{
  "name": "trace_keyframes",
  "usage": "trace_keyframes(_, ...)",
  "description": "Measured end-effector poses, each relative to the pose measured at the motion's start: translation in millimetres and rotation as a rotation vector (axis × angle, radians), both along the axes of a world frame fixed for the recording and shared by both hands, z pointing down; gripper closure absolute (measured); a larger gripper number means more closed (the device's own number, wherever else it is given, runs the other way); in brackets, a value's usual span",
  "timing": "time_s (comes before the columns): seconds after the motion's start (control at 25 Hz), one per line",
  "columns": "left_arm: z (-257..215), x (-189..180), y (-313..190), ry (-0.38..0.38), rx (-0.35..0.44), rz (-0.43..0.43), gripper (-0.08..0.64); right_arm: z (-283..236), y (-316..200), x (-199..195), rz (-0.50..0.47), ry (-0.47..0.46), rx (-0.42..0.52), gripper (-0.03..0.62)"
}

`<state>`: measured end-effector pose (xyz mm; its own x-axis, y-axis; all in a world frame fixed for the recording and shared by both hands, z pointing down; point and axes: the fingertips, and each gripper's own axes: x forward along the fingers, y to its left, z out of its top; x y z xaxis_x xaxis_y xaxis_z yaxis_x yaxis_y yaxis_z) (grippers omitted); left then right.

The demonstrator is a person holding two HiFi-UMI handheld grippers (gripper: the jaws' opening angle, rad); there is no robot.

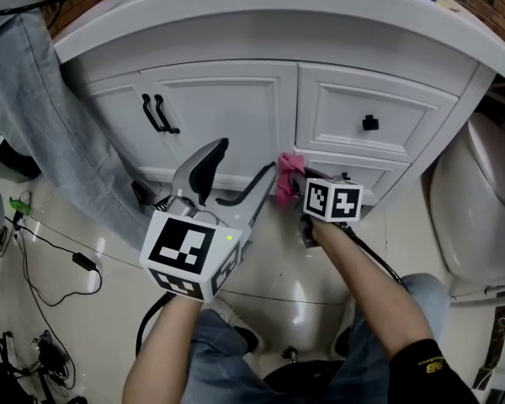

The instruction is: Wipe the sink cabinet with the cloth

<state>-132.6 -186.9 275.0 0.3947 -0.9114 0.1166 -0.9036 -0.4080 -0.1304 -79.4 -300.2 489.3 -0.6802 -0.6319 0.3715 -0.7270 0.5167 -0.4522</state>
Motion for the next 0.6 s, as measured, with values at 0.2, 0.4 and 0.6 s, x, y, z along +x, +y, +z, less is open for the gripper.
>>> trace_keyframes(0.2,4.8,10.3,-3.5,-0.004,-0.013,0.034,0.252,-5.6,-9.2,73.3,0.153,0.020,-0.005,0.543)
trace_keyframes(0.4,-10.0,28.8,-3.7,0.028,0.021,0.065,0.252,-4.0,-13.0,173.2,0.350,0.002,-0.043,0.543)
trace_keyframes(0.6,-27.5,41.1,-2.0,0.058,0.060,0.077,0.252,-2.3,-17.4,270.5,0.561,0.018,-0.066,0.543)
